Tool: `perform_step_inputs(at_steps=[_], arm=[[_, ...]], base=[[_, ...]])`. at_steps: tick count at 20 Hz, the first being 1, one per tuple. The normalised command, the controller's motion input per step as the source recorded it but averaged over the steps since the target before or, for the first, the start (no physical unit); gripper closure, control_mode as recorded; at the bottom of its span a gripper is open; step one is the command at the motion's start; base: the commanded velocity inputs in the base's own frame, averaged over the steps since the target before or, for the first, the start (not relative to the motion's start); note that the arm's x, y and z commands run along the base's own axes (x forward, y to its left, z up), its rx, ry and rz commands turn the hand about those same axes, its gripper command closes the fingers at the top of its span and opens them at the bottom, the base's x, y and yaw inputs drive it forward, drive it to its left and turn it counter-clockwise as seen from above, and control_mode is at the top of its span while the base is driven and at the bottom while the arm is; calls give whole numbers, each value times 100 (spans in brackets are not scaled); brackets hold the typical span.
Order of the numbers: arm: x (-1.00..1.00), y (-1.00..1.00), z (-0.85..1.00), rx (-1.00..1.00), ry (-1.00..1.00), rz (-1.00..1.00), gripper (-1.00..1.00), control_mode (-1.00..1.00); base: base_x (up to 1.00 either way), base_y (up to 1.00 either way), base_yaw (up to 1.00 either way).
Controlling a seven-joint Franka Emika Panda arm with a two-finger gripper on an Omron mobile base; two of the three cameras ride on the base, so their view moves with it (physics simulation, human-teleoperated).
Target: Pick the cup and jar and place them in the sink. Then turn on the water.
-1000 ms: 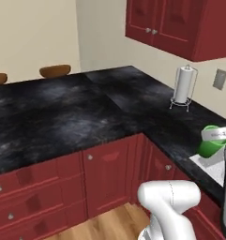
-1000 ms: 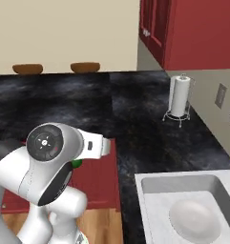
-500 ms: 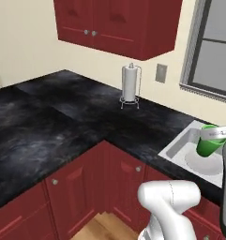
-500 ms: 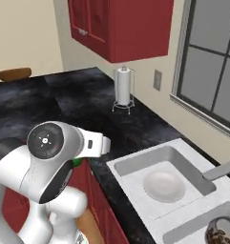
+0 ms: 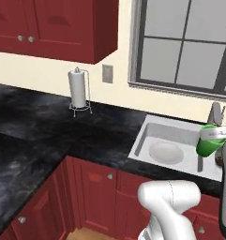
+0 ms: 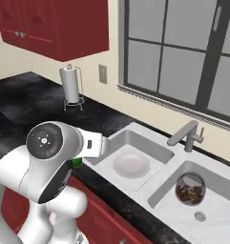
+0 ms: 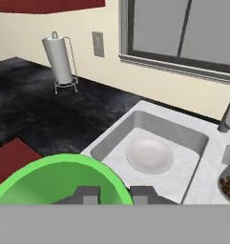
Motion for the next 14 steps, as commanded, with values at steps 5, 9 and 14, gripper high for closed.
perform_step_inputs(at_steps=[5, 9, 14], arm=[[0, 0, 0, 0, 0, 0, 100, 100], [0, 0, 0, 0, 0, 0, 100, 100], [0, 0, 0, 0, 0, 0, 100, 100]], base=[[0, -69, -63], [0, -85, -59], [0, -98, -55]])
